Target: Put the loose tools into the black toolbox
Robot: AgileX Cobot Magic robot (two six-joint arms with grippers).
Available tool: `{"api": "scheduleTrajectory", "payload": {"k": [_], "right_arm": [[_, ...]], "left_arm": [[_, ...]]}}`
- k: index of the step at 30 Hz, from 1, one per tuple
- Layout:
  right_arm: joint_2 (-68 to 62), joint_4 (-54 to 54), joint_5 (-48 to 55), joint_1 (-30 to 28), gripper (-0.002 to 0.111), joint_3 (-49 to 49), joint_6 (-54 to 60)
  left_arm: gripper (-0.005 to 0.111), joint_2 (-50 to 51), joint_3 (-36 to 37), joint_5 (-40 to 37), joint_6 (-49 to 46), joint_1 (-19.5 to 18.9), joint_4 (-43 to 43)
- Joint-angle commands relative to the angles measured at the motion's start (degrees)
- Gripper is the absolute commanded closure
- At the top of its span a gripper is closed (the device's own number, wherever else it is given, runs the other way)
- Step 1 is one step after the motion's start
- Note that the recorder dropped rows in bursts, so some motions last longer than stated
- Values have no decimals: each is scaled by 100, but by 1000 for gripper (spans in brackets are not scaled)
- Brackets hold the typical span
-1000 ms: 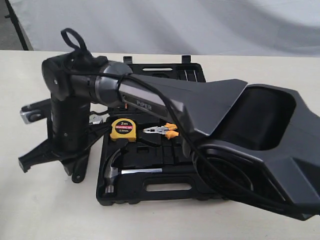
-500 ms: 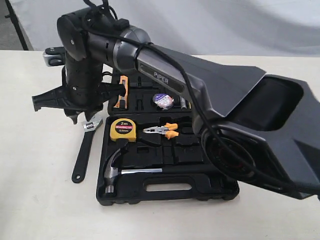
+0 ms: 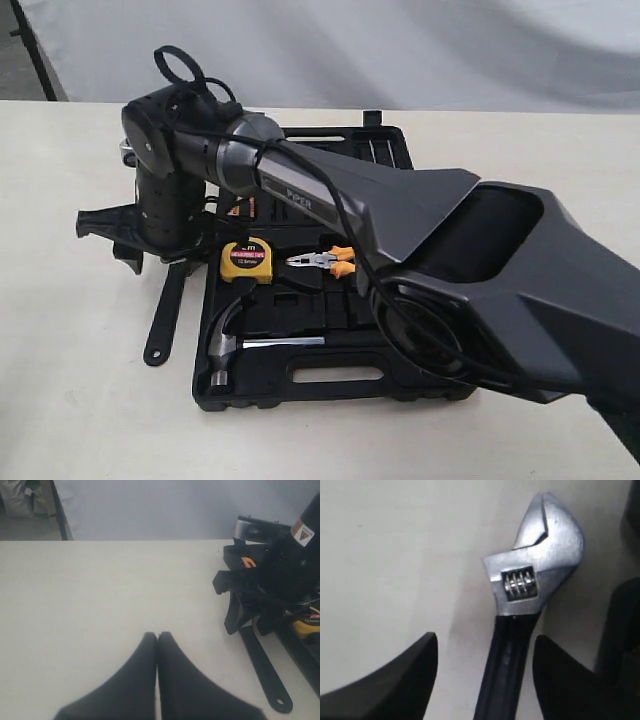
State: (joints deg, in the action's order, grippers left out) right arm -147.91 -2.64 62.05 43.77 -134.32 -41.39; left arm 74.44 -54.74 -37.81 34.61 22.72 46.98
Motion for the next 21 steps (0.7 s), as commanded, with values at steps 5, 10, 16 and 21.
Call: {"api": "scheduleTrajectory", "payload": {"k": [5,10,16,21], "right_arm": [[-414,84,138,88,77,-20,380],[-586,-181,143,309,87,-20,987],[-699,-139,368,501,87,-20,1351],[-686,-139,490,501,79,-20,1767]], "left_arm": [[105,-46,53,97,59,-19,-78],[105,-46,53,97,59,-19,-78],[105,-46,53,97,59,-19,-78],[105,-46,53,97,59,-19,-78]]}}
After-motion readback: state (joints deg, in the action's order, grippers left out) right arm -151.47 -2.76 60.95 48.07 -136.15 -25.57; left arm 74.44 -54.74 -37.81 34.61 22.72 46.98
